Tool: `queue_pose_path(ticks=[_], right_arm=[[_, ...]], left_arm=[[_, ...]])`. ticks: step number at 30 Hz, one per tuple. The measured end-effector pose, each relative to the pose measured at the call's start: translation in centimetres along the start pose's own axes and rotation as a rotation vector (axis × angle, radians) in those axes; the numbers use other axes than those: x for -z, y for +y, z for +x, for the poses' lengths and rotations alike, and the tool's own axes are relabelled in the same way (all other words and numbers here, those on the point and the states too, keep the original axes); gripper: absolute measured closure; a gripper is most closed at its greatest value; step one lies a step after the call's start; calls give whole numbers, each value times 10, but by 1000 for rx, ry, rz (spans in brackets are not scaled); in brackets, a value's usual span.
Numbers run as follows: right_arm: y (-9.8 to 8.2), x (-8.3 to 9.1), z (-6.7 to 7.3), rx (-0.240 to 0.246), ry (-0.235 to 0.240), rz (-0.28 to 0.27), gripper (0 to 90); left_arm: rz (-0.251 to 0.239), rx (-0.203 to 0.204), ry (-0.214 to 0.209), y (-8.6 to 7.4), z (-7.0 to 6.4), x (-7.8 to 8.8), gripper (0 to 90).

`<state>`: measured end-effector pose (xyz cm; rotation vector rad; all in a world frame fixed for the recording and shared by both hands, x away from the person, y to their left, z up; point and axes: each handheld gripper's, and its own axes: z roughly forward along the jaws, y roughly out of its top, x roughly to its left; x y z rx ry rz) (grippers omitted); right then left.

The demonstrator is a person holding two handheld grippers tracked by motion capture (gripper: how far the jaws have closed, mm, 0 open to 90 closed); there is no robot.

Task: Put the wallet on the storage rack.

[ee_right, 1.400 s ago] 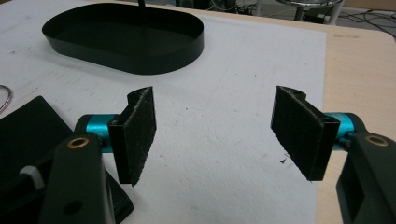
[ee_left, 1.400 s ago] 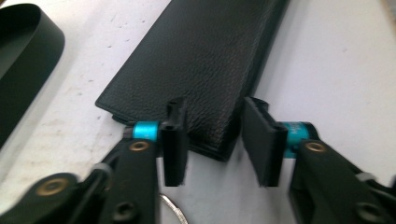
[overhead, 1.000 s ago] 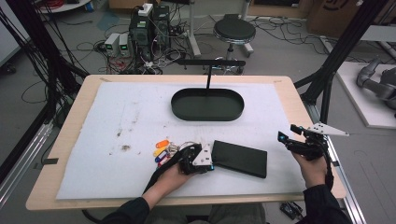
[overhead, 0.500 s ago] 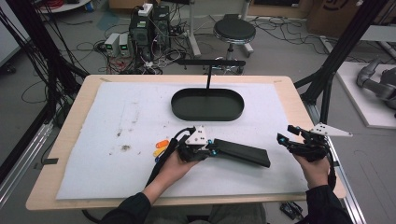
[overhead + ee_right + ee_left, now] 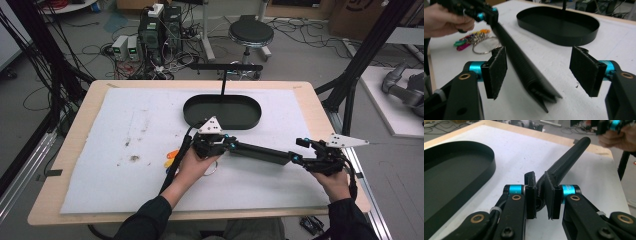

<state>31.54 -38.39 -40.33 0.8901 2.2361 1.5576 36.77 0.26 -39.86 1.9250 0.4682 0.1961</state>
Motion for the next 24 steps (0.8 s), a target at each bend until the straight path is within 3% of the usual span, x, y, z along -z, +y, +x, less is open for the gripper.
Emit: queue_pose_path(ticks=[11,14,18,24], right_arm=[[-6,-32,-3,27,25,145,486],[-6,-33,-5,46,43,149,608],[-4,-34,-3,88,88,148,727],[5,-34,5,133,112,124,754]], left_arm=[[-22,24,-4,1,7,-3,794],[-29,23,5,1,8,-2,771],[-43,-1,61,1,11,9,673],[-41,-4,95,-2,17,31,535]])
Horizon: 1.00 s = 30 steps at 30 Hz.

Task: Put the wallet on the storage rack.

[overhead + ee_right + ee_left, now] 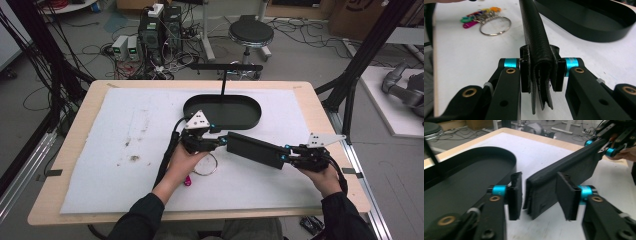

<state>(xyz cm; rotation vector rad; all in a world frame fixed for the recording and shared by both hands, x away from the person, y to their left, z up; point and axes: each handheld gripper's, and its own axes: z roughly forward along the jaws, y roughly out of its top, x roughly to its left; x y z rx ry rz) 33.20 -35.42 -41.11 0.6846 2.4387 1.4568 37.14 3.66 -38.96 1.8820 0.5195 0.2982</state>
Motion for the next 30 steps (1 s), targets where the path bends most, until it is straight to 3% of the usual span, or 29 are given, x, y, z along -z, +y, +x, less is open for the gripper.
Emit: queue_pose_path(ticks=[2,5,9,14,16,20,28,30], right_arm=[[4,-2,3,12,17,-2,755],[12,-6,9,32,37,-23,755],[20,-8,14,34,67,-61,756],[32,-13,19,48,162,-107,756],[34,-13,19,53,177,-114,756],[40,-17,22,66,266,-132,755],[48,-25,30,92,331,-126,755],[49,-27,32,100,343,-122,754]], left_arm=[[-2,-6,9,-4,4,16,520],[-2,-8,3,-7,6,26,481],[-20,6,-68,-15,10,45,434],[-73,17,-157,-24,12,67,321],[-83,15,-168,-24,12,70,321],[-99,-29,-237,-23,5,76,315],[-62,-77,-272,-23,-6,69,326],[-52,-84,-276,-23,-9,67,391]])
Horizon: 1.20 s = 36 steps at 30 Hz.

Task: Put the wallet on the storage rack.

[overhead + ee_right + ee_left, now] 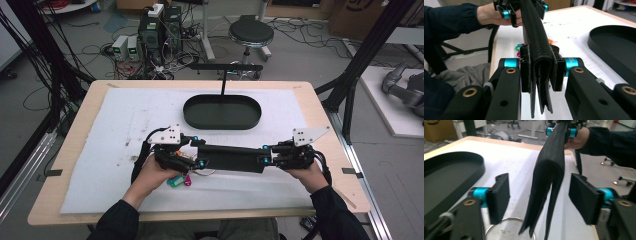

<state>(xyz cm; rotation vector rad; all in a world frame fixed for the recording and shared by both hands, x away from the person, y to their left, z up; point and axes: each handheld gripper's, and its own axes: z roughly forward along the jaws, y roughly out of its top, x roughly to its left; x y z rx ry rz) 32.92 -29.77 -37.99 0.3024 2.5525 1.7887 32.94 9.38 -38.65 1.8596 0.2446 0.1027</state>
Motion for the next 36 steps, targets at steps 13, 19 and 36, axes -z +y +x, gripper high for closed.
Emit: queue_pose_path(ticks=[13,19,36], right_arm=[[0,0,-2,-10,-21,-7,739],[0,5,-5,-18,-84,-42,651],[-18,55,-17,-160,-522,-216,368]], left_arm=[[13,-52,-14,-1,-5,-5,734],[7,-80,22,6,-7,-7,738],[-75,-70,199,24,14,4,737]])
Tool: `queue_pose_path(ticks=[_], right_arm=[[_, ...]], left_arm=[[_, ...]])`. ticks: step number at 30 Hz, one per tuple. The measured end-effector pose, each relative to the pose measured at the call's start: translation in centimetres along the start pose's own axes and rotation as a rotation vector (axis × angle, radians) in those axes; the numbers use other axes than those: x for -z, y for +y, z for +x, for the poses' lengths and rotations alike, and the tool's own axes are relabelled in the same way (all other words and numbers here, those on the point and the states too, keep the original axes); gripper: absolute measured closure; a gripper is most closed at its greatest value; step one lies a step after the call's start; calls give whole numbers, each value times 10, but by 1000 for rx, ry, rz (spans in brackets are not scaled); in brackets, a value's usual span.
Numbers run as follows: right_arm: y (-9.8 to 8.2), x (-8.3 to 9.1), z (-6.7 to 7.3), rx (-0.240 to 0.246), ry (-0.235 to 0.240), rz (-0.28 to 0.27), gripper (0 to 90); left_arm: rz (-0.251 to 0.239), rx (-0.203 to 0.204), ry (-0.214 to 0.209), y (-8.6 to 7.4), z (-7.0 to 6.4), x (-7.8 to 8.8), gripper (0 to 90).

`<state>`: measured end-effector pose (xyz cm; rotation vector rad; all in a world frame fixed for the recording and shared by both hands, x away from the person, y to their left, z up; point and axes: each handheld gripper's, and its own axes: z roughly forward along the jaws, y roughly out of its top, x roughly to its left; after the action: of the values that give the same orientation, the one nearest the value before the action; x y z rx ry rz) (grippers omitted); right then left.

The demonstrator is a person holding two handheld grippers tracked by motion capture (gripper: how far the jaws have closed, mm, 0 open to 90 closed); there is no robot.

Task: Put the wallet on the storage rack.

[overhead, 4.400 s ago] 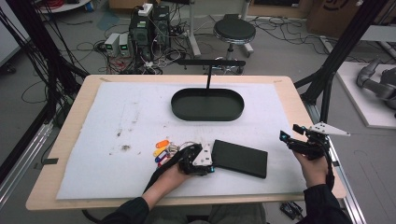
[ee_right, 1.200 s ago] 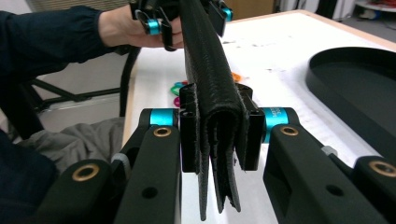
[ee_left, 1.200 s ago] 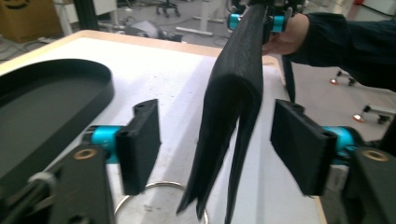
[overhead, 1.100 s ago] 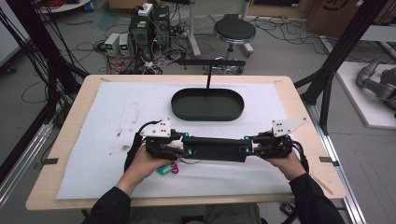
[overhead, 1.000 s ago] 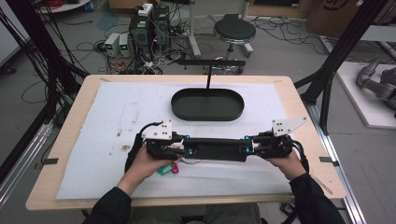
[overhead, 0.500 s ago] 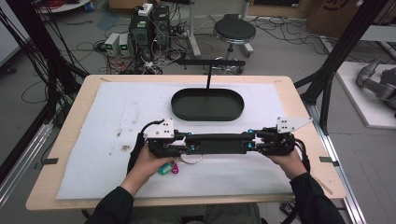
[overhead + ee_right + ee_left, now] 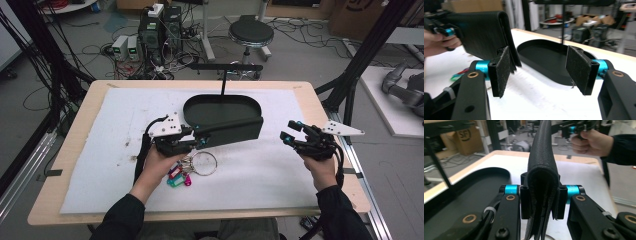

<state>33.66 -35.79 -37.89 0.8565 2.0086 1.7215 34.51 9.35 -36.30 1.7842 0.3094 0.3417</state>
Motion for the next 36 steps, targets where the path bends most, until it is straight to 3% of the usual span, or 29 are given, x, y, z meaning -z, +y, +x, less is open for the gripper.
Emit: queue_pose_path(ticks=[1,4,15,26,36], right_arm=[[0,0,0,0,0,0,368],[0,7,-5,-20,-59,-21,368],[-3,19,-17,-69,-160,-40,361],[-4,18,-19,-66,-172,-32,361],[-7,18,-20,-64,-186,-33,362]], left_arm=[[0,0,0,0,0,0,738],[3,3,30,1,6,1,738],[-3,0,123,6,24,-4,739],[13,11,164,4,43,-22,739],[17,38,176,-2,66,-42,739]])
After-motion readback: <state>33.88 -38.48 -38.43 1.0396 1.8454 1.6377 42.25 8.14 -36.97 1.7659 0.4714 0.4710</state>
